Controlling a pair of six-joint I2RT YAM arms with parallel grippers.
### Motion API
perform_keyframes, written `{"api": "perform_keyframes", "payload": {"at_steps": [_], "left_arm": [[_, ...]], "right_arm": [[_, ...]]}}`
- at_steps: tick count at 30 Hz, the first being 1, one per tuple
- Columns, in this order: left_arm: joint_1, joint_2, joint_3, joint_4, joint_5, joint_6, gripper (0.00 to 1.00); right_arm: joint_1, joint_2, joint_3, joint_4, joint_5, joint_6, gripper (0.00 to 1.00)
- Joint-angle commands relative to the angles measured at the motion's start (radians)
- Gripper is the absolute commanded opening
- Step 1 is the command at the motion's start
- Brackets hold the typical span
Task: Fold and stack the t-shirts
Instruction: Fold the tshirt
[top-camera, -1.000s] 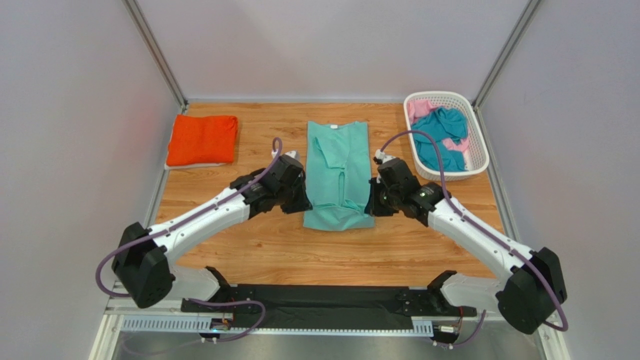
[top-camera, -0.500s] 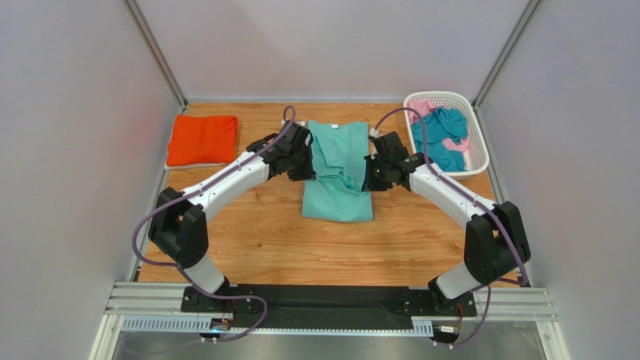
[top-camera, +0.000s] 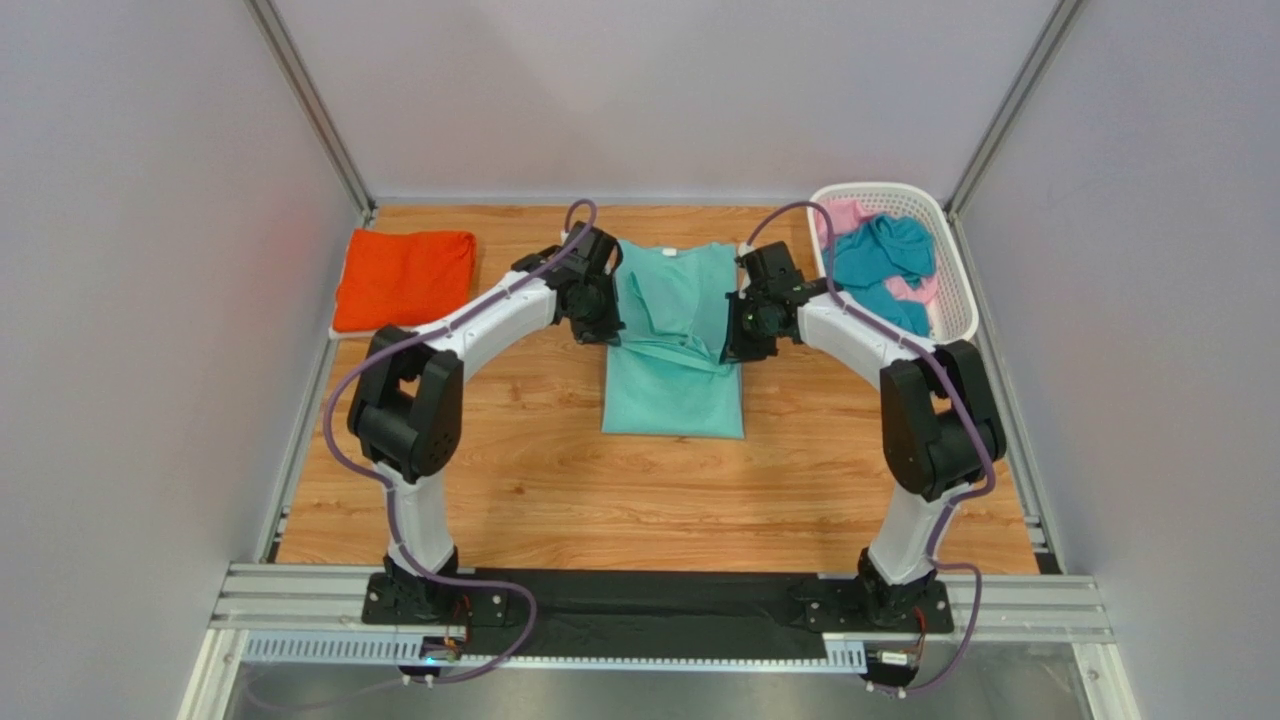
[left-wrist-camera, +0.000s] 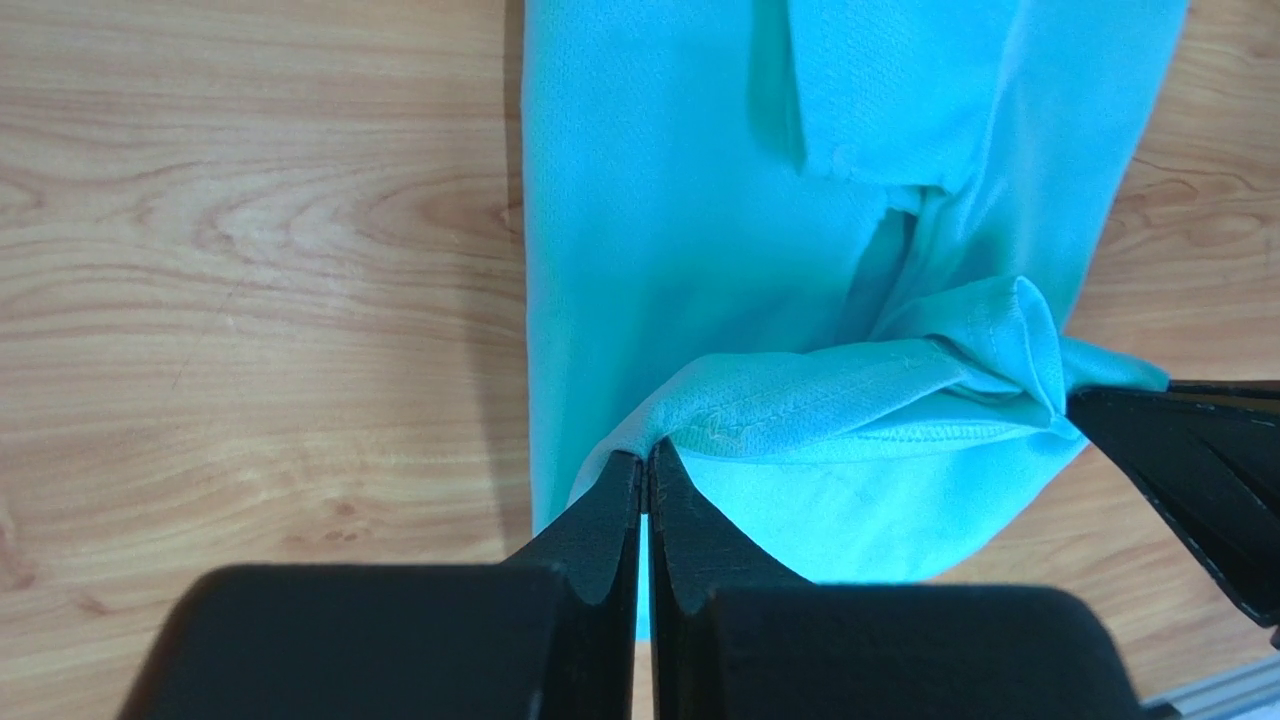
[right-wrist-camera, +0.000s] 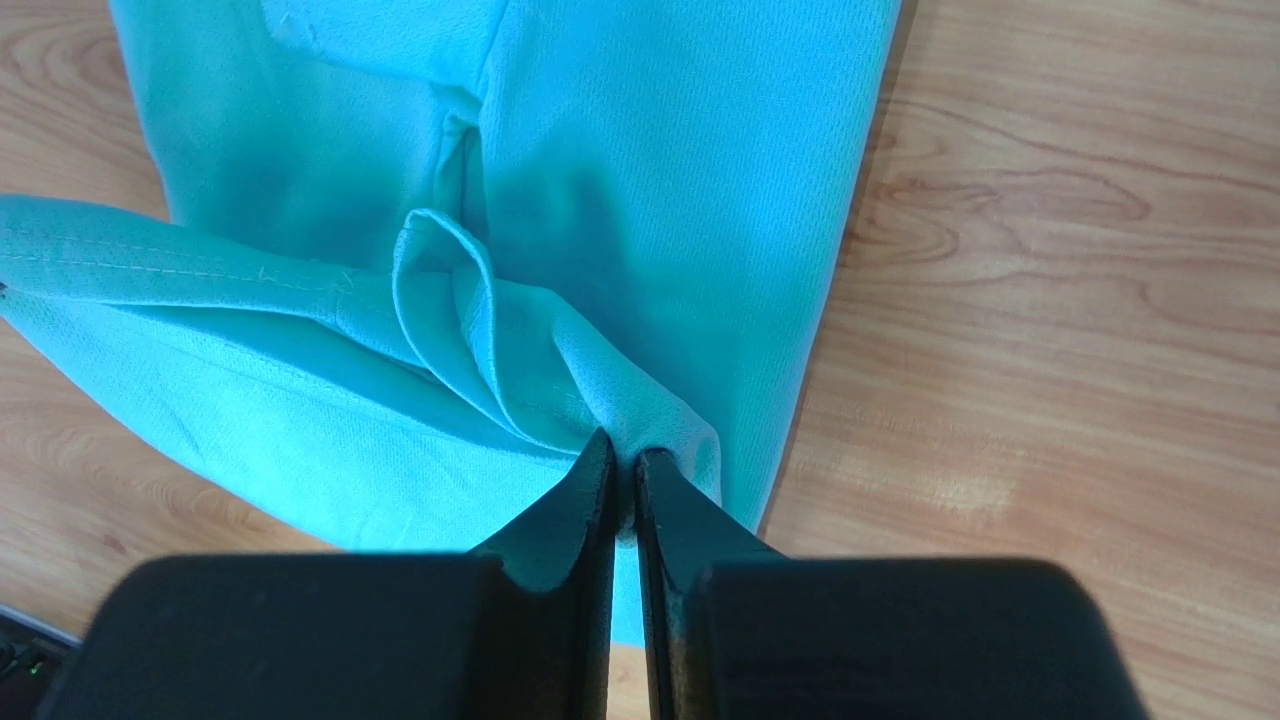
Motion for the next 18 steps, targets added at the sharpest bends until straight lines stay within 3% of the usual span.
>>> {"api": "perform_keyframes", "payload": {"at_steps": [1,5,7,9,11,13,14,15,17,18], "left_arm": [[0.008,0.044,0.065,0.007,0.025,0.031,0.00],[0.017,0.121,0.118,0.013,0.060,0.039,0.02],[0.019,0.141,0.138,0.007,0.066,0.039,0.10],[0.019,0.139,0.143,0.001,0.068,0.042,0.32],[0.019,0.118,0.139,-0.005,0.068,0.040,0.44],[0.019,0.069,0.114,-0.010,0.065,0.033,0.60],[0.019,0.049,0.103,-0.008,0.054,0.028,0.68],[0.017,0.026,0.094,-0.008,0.048,0.020,0.85],[0.017,-0.040,0.063,-0.008,0.033,0.016,0.99],[0.017,-0.063,0.036,-0.010,0.033,0.013,1.00]], "right_arm": [[-0.013,0.043,0.065,0.044,-0.004,-0.012,0.08],[-0.025,0.095,0.108,0.051,0.050,0.017,0.13],[-0.027,0.118,0.127,0.049,0.059,0.018,0.16],[-0.027,0.117,0.151,0.031,0.068,0.021,0.33],[-0.025,0.092,0.152,0.022,0.073,0.023,0.49],[-0.025,0.066,0.142,0.012,0.067,0.015,0.52],[-0.025,0.031,0.136,0.011,0.067,0.015,1.00],[-0.025,0.014,0.119,0.008,0.067,0.014,1.00],[-0.025,-0.047,0.096,0.000,0.062,0.018,1.00],[-0.024,-0.075,0.063,0.003,0.059,0.023,1.00]]}}
